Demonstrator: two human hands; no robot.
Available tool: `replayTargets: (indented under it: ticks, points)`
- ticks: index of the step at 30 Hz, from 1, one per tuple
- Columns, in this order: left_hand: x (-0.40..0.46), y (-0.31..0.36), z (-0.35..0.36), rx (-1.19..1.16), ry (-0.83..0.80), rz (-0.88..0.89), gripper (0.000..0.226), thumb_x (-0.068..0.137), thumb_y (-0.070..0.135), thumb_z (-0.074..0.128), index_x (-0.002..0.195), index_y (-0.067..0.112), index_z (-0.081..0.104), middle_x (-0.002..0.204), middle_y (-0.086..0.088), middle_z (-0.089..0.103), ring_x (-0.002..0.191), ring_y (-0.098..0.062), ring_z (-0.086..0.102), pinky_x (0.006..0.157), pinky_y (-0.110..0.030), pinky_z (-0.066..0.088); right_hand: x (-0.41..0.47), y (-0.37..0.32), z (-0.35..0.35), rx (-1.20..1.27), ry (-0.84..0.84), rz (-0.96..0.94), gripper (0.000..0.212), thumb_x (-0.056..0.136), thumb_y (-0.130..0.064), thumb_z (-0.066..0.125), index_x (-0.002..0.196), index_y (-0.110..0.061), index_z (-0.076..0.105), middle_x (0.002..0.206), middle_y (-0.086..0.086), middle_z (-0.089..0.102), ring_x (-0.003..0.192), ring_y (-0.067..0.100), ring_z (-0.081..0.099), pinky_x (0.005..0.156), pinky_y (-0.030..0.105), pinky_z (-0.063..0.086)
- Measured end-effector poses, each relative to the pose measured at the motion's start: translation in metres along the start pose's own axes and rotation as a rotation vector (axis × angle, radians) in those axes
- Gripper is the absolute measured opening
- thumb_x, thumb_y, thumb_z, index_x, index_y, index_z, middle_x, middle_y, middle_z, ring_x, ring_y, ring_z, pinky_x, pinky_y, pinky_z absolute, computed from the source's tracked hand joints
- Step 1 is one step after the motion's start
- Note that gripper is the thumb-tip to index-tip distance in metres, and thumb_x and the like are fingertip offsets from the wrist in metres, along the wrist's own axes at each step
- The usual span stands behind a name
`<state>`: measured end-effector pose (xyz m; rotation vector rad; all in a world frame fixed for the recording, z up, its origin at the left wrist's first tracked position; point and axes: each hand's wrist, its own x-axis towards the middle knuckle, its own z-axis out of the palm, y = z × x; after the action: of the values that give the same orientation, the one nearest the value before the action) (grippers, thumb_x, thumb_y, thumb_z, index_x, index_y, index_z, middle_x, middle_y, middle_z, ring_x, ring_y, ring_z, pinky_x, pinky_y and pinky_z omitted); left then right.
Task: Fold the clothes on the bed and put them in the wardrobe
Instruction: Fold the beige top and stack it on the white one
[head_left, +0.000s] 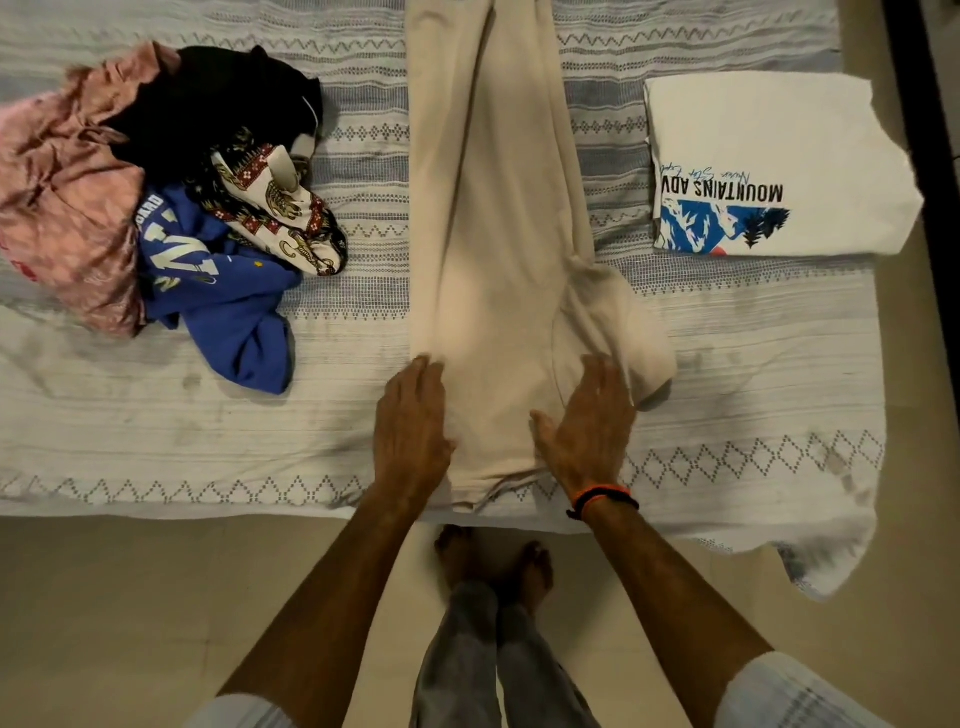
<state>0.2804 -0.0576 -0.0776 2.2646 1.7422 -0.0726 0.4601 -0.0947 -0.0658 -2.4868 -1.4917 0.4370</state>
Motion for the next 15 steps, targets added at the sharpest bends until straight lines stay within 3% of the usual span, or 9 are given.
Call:
replayTargets:
  ticks: [1, 3, 6, 8, 11, 13, 15]
  points:
    - [0.01, 0.001, 0.001, 0.028, -0.054, 0.082, 0.112, 0.064, 0.037, 0.088, 0.151, 0.01, 0.023, 0.161, -0.01, 0.017, 0.147, -0.027, 0.019, 0.118, -0.04, 0.027, 0.01, 0.001, 0.005, 0.002, -0.081, -0.132, 0.091, 0.078, -0.039, 0.077, 0.148, -0.005, 0.03, 0.156, 0.019, 0.027, 0.143, 0.035, 0.028, 0.115, 0.048, 0.03]
    - [0.027, -0.005, 0.003, 0.026, -0.231, 0.063, 0.135, 0.061, 0.044, 0.088, 0.155, 0.009, -0.003, 0.164, -0.01, -0.006, 0.151, -0.028, 0.0, 0.122, -0.043, 0.014, 0.029, 0.007, 0.013, -0.095, -0.29, -0.27, 0.096, 0.084, -0.052, 0.066, 0.154, -0.009, 0.016, 0.163, 0.017, 0.011, 0.15, 0.032, 0.013, 0.121, 0.045, 0.018]
    - [0.037, -0.023, 0.006, 0.038, -0.427, -0.047, 0.149, 0.058, 0.06, 0.084, 0.152, 0.012, -0.021, 0.161, -0.006, -0.025, 0.15, -0.029, -0.011, 0.122, -0.047, 0.007, 0.044, 0.022, 0.021, -0.172, -0.433, -0.195, 0.111, 0.08, -0.072, 0.057, 0.157, -0.021, -0.006, 0.164, 0.013, -0.01, 0.152, 0.028, -0.005, 0.123, 0.045, 0.004]
    - [0.036, -0.029, 0.006, 0.041, -0.46, -0.052, 0.15, 0.058, 0.064, 0.082, 0.152, 0.013, -0.023, 0.16, -0.004, -0.027, 0.15, -0.029, -0.011, 0.122, -0.05, 0.007, 0.045, 0.024, 0.021, -0.162, -0.459, -0.178, 0.114, 0.079, -0.072, 0.059, 0.156, -0.022, -0.008, 0.163, 0.014, -0.013, 0.152, 0.029, -0.007, 0.123, 0.045, 0.002]
    - [0.039, -0.018, -0.007, 0.055, -0.453, -0.076, 0.142, 0.063, 0.059, 0.082, 0.154, 0.01, -0.015, 0.163, -0.006, -0.019, 0.15, -0.031, -0.008, 0.121, -0.054, 0.006, 0.047, 0.018, 0.009, -0.094, -0.429, -0.173, 0.099, 0.083, -0.055, 0.066, 0.155, -0.013, 0.013, 0.162, 0.018, 0.011, 0.149, 0.034, 0.013, 0.122, 0.045, 0.016]
    - [0.043, -0.003, -0.02, 0.045, -0.429, -0.093, 0.131, 0.067, 0.054, 0.082, 0.155, 0.007, -0.004, 0.164, -0.01, -0.006, 0.151, -0.033, -0.001, 0.121, -0.053, 0.008, 0.048, 0.016, -0.005, -0.028, -0.365, -0.167, 0.078, 0.087, -0.043, 0.067, 0.147, -0.009, 0.031, 0.152, 0.017, 0.036, 0.139, 0.034, 0.035, 0.115, 0.043, 0.031]
    - [0.048, 0.012, -0.03, 0.034, -0.403, -0.083, 0.115, 0.073, 0.05, 0.079, 0.154, 0.008, 0.009, 0.164, -0.012, 0.004, 0.15, -0.033, 0.006, 0.121, -0.051, 0.01, 0.049, 0.017, -0.021, 0.071, -0.326, -0.111, 0.064, 0.089, -0.032, 0.067, 0.142, -0.009, 0.039, 0.143, 0.013, 0.047, 0.131, 0.031, 0.043, 0.109, 0.042, 0.038]
